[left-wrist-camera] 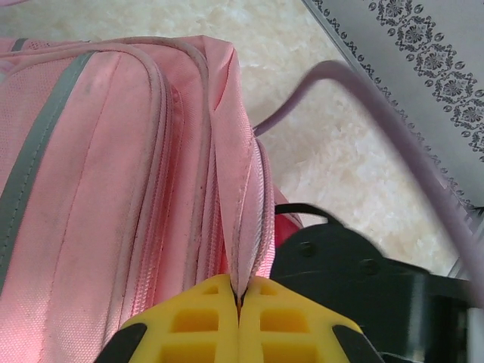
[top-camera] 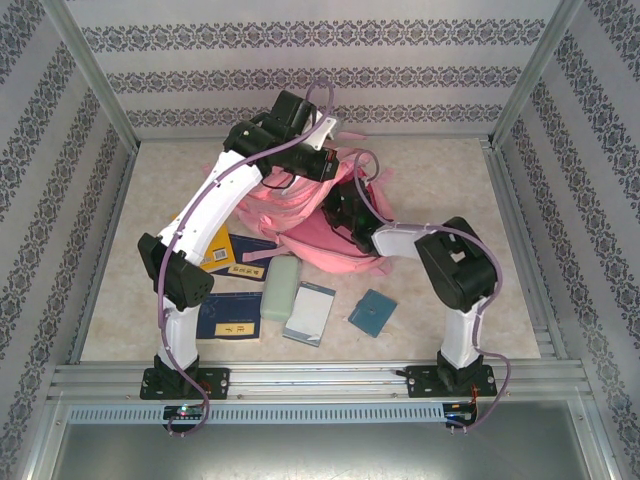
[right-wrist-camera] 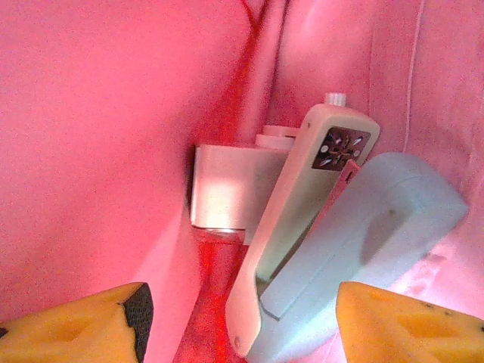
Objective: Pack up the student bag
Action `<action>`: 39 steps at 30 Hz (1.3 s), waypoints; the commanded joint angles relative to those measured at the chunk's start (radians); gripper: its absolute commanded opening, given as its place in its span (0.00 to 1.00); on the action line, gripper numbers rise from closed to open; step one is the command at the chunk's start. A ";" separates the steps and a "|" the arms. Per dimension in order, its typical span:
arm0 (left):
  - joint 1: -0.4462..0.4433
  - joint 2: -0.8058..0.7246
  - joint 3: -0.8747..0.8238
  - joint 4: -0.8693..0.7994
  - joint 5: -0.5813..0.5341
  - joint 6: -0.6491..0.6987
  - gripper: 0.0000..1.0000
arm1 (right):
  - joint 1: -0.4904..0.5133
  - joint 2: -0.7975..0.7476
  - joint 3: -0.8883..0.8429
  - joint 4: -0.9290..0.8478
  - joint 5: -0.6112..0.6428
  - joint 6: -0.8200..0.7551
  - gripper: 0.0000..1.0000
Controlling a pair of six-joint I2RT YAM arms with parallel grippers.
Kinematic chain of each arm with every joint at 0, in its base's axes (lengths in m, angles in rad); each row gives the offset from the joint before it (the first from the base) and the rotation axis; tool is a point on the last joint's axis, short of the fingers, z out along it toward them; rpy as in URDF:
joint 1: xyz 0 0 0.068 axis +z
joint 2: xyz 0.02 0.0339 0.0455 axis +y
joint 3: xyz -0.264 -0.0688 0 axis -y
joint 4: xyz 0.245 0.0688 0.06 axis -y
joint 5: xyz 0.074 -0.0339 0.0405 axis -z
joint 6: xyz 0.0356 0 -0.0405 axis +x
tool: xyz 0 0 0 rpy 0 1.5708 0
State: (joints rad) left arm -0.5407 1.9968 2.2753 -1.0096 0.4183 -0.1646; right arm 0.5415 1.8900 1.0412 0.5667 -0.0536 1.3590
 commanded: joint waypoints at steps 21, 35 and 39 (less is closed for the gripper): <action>0.031 -0.193 -0.632 0.534 0.193 -0.228 0.00 | -0.020 -0.828 -0.202 -1.333 0.054 -0.554 0.58; 0.027 -0.207 -0.769 0.685 0.247 -0.340 0.00 | 0.108 -0.673 -0.285 -1.504 -0.078 -0.047 0.86; 0.026 -0.207 -0.768 0.687 0.253 -0.342 0.00 | 0.141 -0.585 -0.266 -1.495 -0.080 0.023 0.89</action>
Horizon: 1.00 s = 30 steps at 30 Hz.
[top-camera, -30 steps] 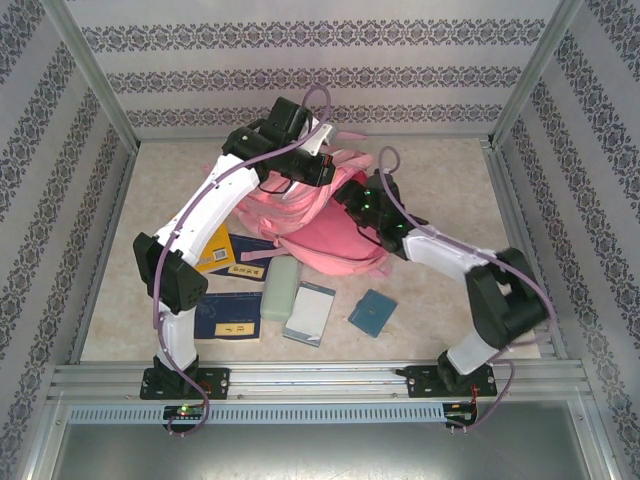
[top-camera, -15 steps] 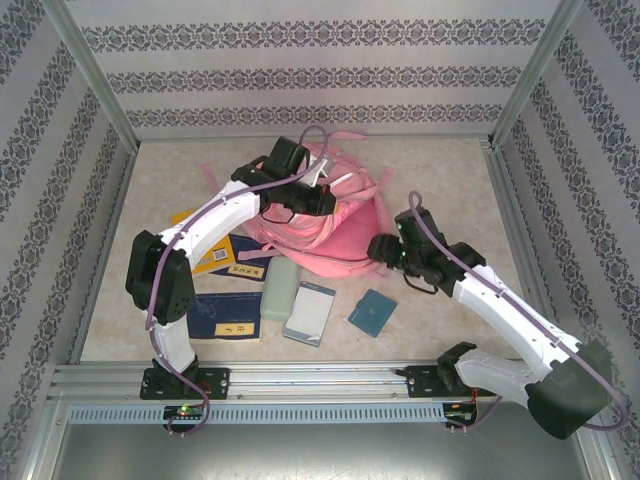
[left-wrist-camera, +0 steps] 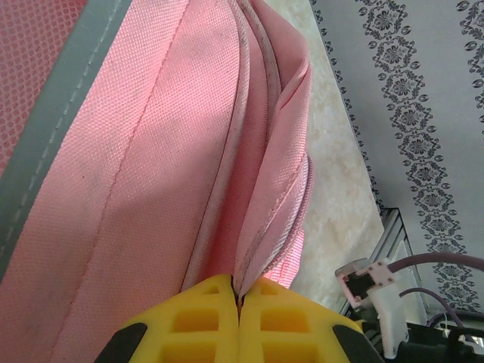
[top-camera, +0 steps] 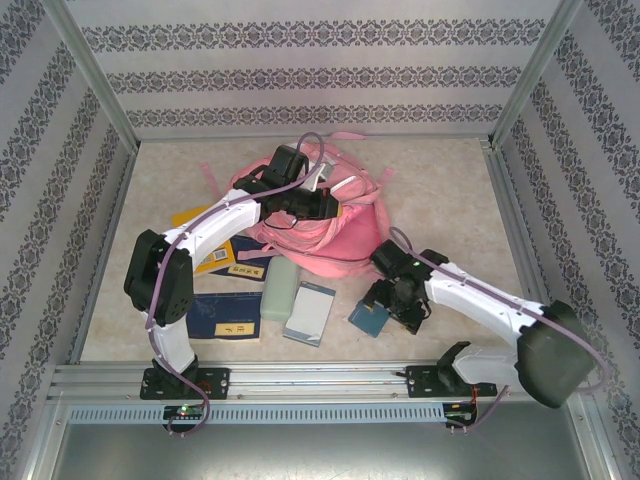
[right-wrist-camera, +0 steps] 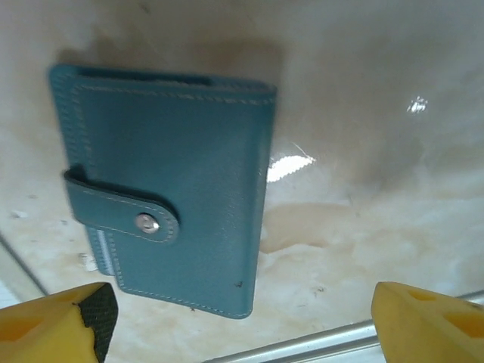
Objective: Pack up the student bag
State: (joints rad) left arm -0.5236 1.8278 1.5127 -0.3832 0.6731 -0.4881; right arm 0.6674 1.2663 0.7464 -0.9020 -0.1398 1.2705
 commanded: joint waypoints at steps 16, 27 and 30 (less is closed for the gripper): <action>0.011 -0.061 0.004 0.044 0.008 -0.003 0.00 | 0.047 0.199 0.068 0.130 0.060 0.147 0.98; 0.011 -0.059 0.006 0.039 0.014 0.000 0.00 | 0.038 0.296 0.027 0.239 0.025 0.134 0.97; 0.011 -0.058 0.008 0.038 0.015 0.002 0.00 | 0.032 0.317 0.025 0.245 0.007 0.132 0.92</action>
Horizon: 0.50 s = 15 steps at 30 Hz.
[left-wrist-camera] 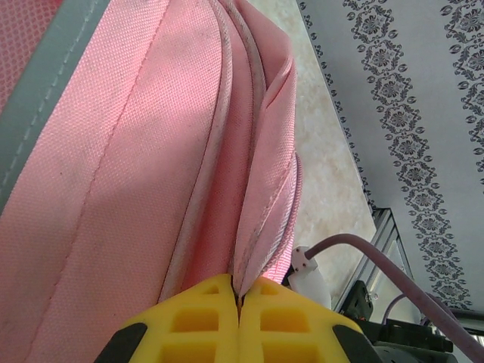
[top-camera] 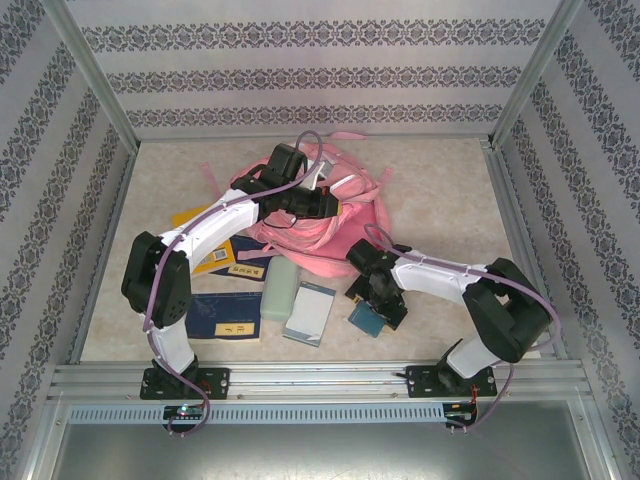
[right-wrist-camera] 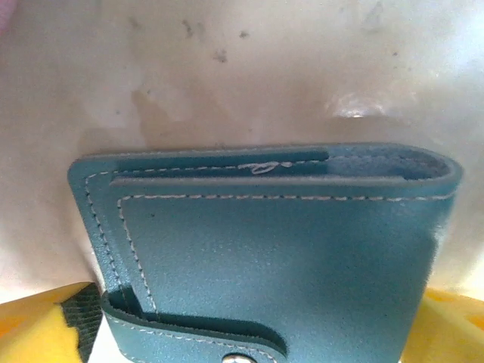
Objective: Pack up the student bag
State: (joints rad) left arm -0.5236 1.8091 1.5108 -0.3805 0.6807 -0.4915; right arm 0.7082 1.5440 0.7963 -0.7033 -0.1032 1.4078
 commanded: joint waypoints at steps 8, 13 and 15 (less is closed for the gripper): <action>0.013 -0.035 0.012 0.034 0.008 0.007 0.00 | -0.015 -0.046 -0.069 0.059 0.010 0.018 0.72; 0.013 -0.031 0.011 0.032 0.008 0.008 0.00 | -0.027 -0.096 -0.047 0.013 0.039 -0.007 0.71; 0.012 -0.028 0.013 0.031 0.009 0.008 0.00 | -0.029 -0.136 -0.026 -0.026 0.062 -0.021 0.71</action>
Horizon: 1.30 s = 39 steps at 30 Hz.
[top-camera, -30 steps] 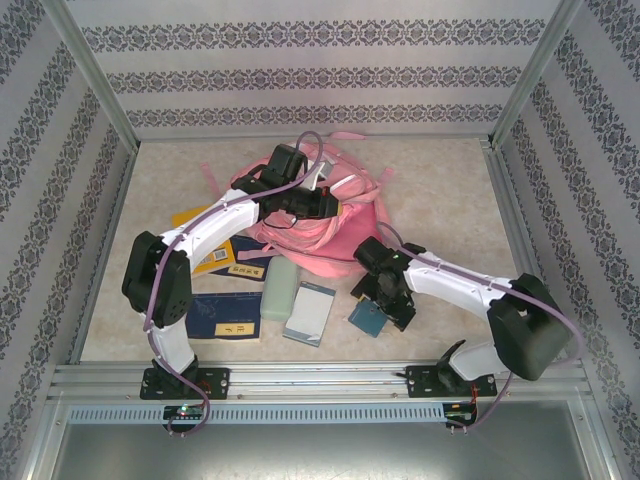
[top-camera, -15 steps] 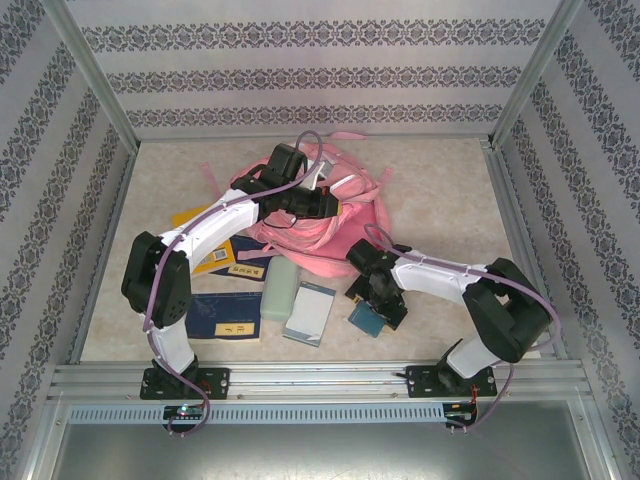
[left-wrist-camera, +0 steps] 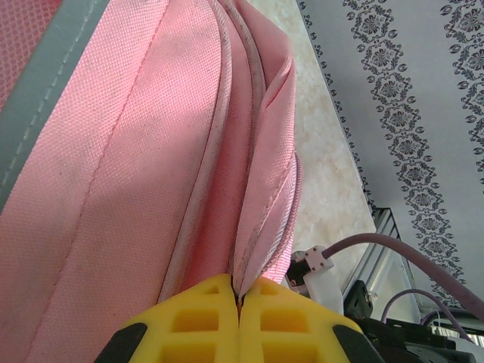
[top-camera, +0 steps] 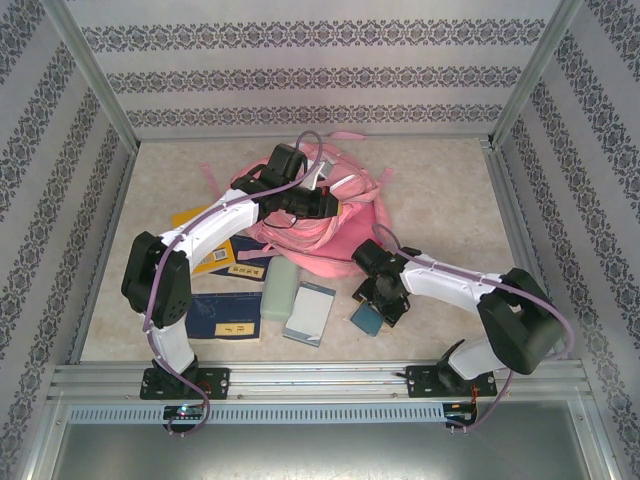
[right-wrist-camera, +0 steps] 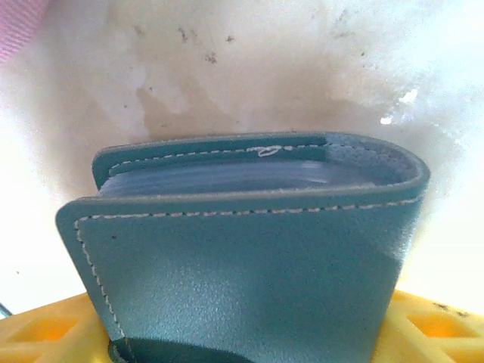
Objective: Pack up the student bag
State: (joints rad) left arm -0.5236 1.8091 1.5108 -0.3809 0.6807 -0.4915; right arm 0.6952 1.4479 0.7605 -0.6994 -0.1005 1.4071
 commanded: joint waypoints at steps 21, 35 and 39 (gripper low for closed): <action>0.022 -0.073 0.113 -0.112 -0.044 0.127 0.00 | -0.149 -0.398 0.156 -0.002 0.067 -0.277 0.66; 0.089 -0.096 0.305 -0.336 -0.101 0.202 0.00 | -0.250 -0.131 0.060 0.752 -0.110 -0.141 0.64; 0.104 -0.086 0.339 -0.343 -0.097 0.193 0.00 | -0.250 -0.018 0.056 0.935 -0.105 -0.068 0.64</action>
State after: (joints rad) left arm -0.4412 1.7489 1.7905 -0.7048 0.5900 -0.3187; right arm 0.4534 1.3827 0.8299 0.0055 -0.1890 1.2652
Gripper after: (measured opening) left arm 0.048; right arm 0.643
